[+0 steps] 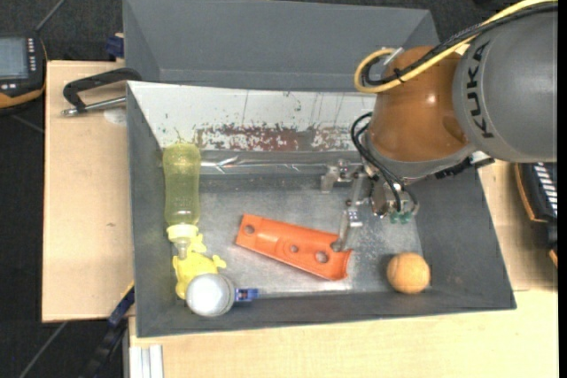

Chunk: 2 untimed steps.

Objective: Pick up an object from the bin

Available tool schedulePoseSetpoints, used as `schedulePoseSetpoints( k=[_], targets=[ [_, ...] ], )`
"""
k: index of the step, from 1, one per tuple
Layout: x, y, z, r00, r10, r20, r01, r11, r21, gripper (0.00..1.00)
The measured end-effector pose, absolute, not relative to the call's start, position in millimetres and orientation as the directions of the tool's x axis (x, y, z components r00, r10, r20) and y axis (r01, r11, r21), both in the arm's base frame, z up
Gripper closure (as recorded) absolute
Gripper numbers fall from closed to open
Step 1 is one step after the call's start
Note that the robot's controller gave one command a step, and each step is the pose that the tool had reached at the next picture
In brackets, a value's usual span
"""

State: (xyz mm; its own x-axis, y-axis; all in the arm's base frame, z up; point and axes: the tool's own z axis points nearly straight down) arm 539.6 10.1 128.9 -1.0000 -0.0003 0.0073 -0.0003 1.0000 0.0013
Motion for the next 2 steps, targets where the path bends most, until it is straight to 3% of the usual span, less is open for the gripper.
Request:
schedulePoseSetpoints(
  k=[1, 2],
  targets=[
    [541.4, 10, 134, -1.0, 0.0, -0.001, 0.0, 1.0, 0.001, 0.0],
    [520.7, 27, 95, -1.0, -0.018, -0.002, -0.018, 1.0, 0.001, 0.0]
  ],
)
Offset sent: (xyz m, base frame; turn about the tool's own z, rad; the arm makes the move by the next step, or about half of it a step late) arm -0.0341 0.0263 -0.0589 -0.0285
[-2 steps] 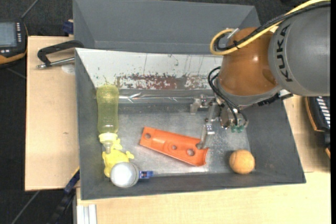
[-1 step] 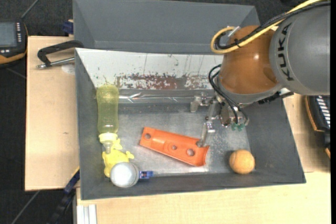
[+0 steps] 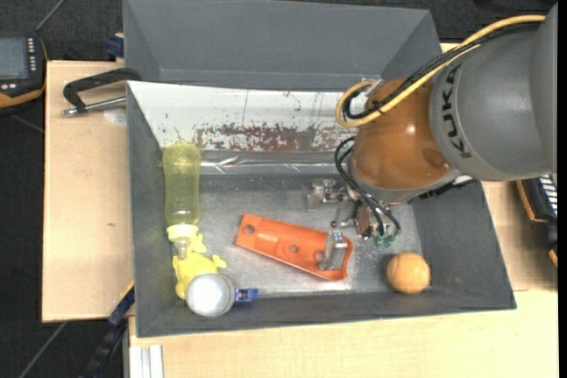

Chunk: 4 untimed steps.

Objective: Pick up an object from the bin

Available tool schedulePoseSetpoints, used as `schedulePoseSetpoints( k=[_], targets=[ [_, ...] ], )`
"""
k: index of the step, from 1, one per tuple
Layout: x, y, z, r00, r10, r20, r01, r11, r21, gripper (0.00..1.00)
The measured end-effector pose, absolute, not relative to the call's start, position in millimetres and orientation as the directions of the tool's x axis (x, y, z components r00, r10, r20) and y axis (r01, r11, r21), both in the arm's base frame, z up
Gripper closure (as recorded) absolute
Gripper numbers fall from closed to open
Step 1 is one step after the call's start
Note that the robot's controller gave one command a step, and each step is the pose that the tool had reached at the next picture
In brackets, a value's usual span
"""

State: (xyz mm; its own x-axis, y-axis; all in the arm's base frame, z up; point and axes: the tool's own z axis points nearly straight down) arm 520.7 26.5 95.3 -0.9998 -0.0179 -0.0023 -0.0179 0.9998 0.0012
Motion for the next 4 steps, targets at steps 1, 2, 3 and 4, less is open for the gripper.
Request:
schedulePoseSetpoints(
  k=[1, 2, 3, 4],
  targets=[
    [537.1, 37, 71, -0.999, -0.042, -0.007, -0.042, 0.999, 0.003, 1.0],
    [537.1, 37, 71, -0.999, -0.042, -0.007, -0.042, 0.999, 0.003, 1.0],
    [532.2, 33, 183, -1.0, 0.0, -0.012, 0.0, 1.0, 0.005, 1.0],
    [532.2, 33, 183, -1.0, 0.0, -0.012, 0.0, 1.0, 0.005, 1.0]
  ],
)
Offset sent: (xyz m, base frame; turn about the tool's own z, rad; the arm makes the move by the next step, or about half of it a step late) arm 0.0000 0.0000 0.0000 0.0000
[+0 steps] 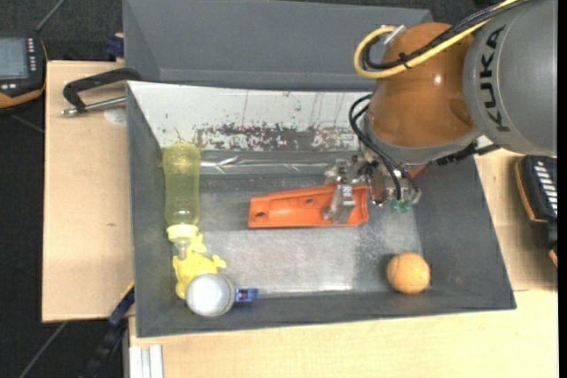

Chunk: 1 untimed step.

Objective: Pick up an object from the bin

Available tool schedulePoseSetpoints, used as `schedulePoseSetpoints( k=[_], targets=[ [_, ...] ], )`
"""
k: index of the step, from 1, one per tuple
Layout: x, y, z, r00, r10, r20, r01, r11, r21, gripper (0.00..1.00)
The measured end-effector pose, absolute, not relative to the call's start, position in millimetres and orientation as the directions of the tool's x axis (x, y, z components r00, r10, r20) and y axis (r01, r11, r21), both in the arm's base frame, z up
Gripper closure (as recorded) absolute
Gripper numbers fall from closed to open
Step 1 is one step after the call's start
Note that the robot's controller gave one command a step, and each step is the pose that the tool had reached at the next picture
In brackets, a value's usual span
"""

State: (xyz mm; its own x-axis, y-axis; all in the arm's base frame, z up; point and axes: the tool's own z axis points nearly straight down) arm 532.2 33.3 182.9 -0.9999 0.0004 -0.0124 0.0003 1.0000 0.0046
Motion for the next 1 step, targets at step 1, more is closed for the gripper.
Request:
schedulePoseSetpoints(
  k=[1],
  targets=[
    [541.9, 41.7, 150.3, -0.999, -0.039, -0.015, -0.039, 0.999, 0.005, 1.0]
  ],
)
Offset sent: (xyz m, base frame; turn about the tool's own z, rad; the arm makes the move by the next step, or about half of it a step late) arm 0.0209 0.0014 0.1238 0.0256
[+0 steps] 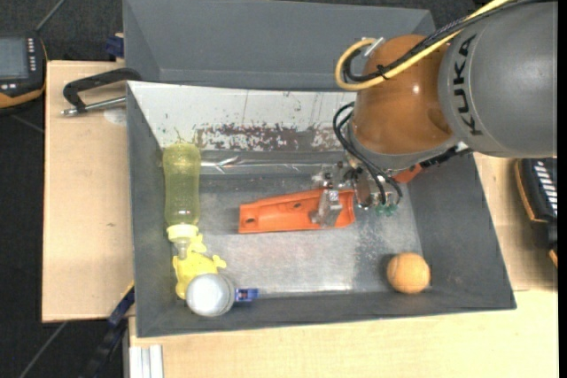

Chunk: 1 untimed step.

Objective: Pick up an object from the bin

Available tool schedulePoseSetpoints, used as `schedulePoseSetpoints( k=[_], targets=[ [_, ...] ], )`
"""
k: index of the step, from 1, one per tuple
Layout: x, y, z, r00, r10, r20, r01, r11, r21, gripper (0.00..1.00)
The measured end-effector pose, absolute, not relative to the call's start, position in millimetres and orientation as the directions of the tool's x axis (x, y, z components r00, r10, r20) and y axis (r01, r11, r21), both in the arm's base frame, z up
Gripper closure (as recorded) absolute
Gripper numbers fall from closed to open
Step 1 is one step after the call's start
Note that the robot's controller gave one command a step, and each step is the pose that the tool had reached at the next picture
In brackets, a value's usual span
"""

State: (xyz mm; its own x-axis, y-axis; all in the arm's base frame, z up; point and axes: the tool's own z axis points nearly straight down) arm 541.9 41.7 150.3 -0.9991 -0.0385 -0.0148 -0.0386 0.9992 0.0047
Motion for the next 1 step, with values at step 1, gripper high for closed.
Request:
schedulePoseSetpoints(
  k=[1],
  targets=[
    [555.3, 35.6, 309.9, -0.999, 0.024, -0.023, 0.024, 1.0, 0.006, 1.0]
  ],
)
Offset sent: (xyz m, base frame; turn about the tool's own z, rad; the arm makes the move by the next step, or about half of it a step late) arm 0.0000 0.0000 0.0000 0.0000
